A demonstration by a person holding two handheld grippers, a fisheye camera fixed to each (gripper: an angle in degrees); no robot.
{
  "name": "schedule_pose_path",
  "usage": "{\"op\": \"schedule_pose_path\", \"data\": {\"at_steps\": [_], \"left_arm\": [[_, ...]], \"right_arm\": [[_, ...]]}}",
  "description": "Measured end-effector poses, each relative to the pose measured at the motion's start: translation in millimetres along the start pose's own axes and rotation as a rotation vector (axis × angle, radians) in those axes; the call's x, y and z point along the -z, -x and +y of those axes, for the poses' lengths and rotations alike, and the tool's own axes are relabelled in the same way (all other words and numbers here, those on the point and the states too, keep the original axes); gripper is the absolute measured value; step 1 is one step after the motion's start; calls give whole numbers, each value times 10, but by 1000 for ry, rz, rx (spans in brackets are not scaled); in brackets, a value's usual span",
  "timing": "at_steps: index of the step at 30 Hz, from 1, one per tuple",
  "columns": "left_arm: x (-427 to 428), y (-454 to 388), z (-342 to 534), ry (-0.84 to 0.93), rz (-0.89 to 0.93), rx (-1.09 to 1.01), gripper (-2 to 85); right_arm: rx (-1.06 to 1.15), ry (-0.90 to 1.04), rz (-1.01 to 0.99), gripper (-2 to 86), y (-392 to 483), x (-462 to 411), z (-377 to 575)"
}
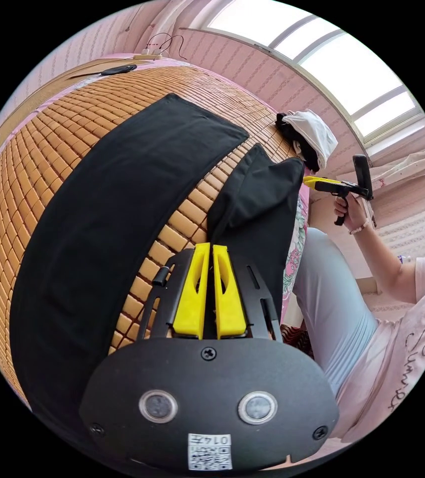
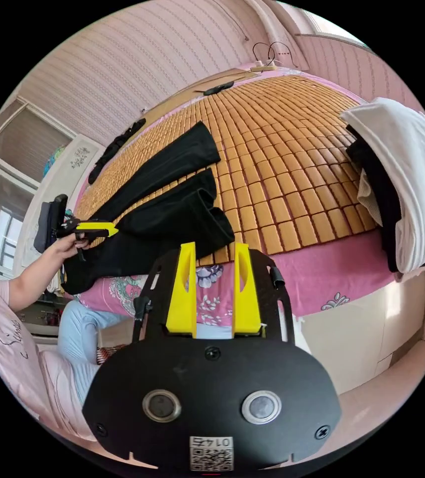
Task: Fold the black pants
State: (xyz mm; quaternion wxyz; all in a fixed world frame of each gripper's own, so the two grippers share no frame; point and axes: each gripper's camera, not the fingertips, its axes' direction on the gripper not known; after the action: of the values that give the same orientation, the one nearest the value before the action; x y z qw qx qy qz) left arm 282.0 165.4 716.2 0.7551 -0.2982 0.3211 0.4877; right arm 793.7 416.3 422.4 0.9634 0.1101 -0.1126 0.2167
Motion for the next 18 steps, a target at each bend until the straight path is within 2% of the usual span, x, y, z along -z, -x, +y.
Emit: {"op": "schedule_pose_path", "data": {"at_steps": [2, 4, 7, 10, 14, 18], "left_arm": [[-14, -30, 1, 1, -14, -15, -9], [-21, -140, -5, 13, -66, -75, -9], [15, -334, -12, -5, -115, -165, -9], [19, -489, -1, -52, -95, -207, -9], [-157, -608, 45, -36, -125, -244, -9], [-225, -601, 135, -40, -117, -202, -9]], "right_arm": [[77, 62, 112, 37, 173, -167, -73], [97, 77, 139, 17, 234, -166, -100], [46, 66, 83, 11, 188, 67, -20], [-37, 84, 38, 13, 66, 245, 182], [-87, 138, 85, 38, -91, 170, 344], [-142, 23, 193, 76, -105, 285, 198]]}}
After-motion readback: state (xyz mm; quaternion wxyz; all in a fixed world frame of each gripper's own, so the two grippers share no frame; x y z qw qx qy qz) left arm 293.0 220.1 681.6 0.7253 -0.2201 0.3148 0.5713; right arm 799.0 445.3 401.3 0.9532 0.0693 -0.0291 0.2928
